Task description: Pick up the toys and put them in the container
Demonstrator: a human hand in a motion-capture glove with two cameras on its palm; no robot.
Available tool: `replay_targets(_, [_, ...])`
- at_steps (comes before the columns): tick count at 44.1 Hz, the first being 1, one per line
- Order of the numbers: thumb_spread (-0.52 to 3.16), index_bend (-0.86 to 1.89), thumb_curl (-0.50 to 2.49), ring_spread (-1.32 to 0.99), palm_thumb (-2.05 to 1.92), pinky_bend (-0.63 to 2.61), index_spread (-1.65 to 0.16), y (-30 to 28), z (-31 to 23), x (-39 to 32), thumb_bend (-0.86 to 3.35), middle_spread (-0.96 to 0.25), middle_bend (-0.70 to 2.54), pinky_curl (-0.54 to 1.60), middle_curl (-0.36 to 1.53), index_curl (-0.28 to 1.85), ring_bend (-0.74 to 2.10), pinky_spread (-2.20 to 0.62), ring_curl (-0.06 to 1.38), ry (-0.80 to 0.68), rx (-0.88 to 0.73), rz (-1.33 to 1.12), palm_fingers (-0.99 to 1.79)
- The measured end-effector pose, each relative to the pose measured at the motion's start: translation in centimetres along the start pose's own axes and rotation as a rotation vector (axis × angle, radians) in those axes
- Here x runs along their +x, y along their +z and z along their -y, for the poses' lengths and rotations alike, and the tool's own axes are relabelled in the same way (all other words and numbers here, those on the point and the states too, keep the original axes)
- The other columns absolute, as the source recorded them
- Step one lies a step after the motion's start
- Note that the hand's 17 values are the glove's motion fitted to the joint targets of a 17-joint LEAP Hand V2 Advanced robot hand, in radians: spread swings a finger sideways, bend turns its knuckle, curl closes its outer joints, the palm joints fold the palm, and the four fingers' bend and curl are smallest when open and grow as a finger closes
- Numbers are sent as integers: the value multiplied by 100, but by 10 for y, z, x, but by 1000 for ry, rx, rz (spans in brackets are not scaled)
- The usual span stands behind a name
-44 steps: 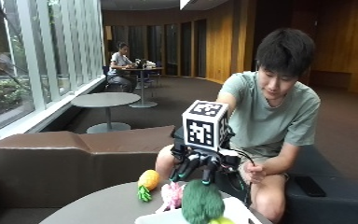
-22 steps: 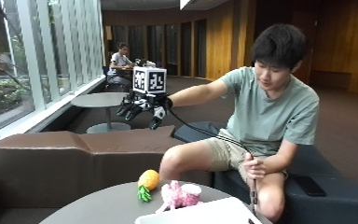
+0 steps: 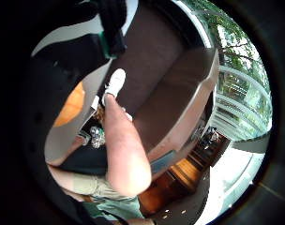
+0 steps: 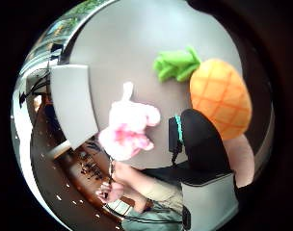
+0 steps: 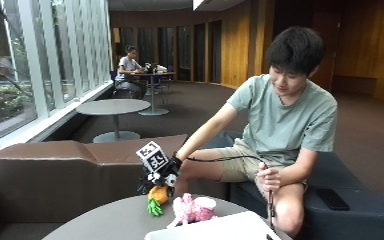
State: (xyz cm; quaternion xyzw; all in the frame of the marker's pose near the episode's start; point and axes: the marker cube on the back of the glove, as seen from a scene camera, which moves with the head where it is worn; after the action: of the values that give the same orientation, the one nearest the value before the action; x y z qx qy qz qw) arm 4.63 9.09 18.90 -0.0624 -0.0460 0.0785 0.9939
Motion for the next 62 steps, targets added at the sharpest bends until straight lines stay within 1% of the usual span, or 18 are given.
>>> replay_targets(4, [145,6,38,1,17,119,-26,31,8,2,5,-3,13,37,26,25,63,3,32,37,-26,20,-14])
replay_targets(8, [142,3,37,-1,16,125,-26,48,13,-2,3,-3,14,38,26,21,81,-2,36,63,40,48,-3])
replay_targets(11, [141,2,37,-8,19,131,-26,49,19,-12,3,-2,22,39,28,18,94,-12,39,58,161,13,17])
replay_targets(12, [142,2,39,-12,24,135,-26,48,21,-15,6,-4,26,39,29,17,104,-17,41,51,193,5,36])
replay_targets(15, [144,7,41,-19,34,135,-25,45,26,-16,11,-10,33,37,31,15,114,-25,41,38,218,2,60])
replay_targets(16, [144,8,42,-20,36,134,-25,43,28,-15,12,-11,35,37,32,15,115,-27,42,37,212,7,63])
replay_targets(19, [136,14,49,-25,51,131,-25,29,33,-13,17,-14,45,38,37,16,117,-30,45,36,195,33,73])
replay_targets(21, [127,20,53,-27,57,126,-27,14,33,-13,17,-18,54,38,40,18,120,-32,47,26,204,45,86])
replay_targets(25, [115,26,59,-30,63,119,-28,-29,30,-18,18,-22,65,37,46,20,121,-34,48,-29,282,96,99])
replay_targets(28, [105,36,63,-31,65,112,-30,-77,23,-29,16,-23,73,36,51,24,120,-34,49,-91,347,136,108])
replay_targets(32, [93,46,67,-32,65,109,-32,-155,5,-53,14,-24,81,38,56,29,120,-35,51,-174,427,166,109])
replay_targets(37, [81,53,73,-34,67,109,-32,-237,-30,-84,13,-25,87,39,61,34,121,-35,53,-226,509,190,107])
replay_targets(41, [74,57,77,-35,69,109,-33,-287,-53,-121,12,-25,91,40,65,38,121,-35,54,-280,559,194,106])
replay_targets(46, [65,62,81,-36,70,110,-33,-329,-75,-189,12,-25,95,42,70,43,123,-35,56,-372,591,157,105])
replay_targets(49, [60,64,84,-36,71,110,-33,-344,-82,-238,11,-25,96,43,72,46,124,-35,57,-420,599,137,104])
replay_targets(52, [56,66,86,-36,71,111,-34,-347,-85,-278,11,-25,98,44,74,48,125,-35,58,-458,599,134,102])
replay_targets(57, [50,69,90,-37,71,111,-34,-332,-99,-340,9,-25,99,45,77,54,127,-35,60,-524,556,33,100])
replay_targets(62, [46,71,93,-37,71,113,-34,-311,-96,-403,9,-25,100,47,80,58,129,-35,61,-573,550,-9,98])
